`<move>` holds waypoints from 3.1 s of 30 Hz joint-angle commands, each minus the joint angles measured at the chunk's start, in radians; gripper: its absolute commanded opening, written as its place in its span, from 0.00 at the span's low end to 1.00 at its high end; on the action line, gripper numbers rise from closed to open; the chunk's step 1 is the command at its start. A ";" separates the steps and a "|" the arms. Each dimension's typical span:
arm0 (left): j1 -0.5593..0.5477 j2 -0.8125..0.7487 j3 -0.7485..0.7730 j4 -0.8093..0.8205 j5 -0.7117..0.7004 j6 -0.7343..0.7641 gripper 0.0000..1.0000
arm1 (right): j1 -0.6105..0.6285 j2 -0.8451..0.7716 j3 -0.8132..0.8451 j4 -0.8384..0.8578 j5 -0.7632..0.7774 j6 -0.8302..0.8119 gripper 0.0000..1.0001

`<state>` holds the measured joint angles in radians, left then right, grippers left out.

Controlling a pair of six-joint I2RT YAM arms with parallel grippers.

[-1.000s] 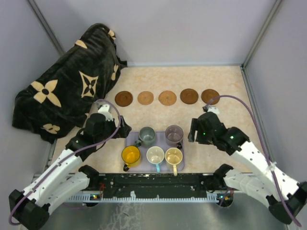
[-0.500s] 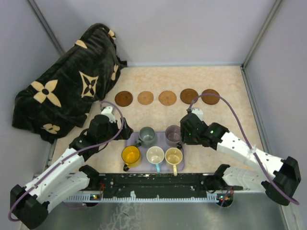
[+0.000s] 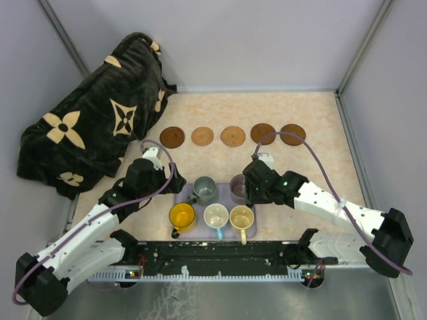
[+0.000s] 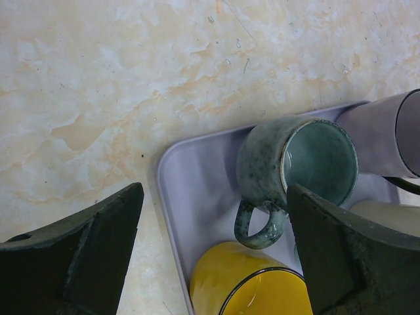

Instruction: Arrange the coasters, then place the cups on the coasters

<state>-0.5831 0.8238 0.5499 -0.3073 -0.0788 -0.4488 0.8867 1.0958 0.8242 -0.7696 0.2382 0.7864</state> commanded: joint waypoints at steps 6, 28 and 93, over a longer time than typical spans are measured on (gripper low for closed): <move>-0.007 -0.008 -0.013 0.031 -0.008 -0.004 0.96 | 0.025 0.035 -0.034 0.036 -0.009 0.023 0.45; -0.007 0.003 -0.019 0.042 -0.023 0.002 0.94 | 0.031 0.160 -0.039 0.105 0.025 0.016 0.36; -0.008 0.033 -0.049 0.192 -0.117 0.058 0.93 | -0.740 0.188 -0.013 1.081 0.081 -0.750 0.00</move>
<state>-0.5831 0.8494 0.5167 -0.1761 -0.1753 -0.4145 0.2562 1.2575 0.8150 -0.0231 0.4854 0.0772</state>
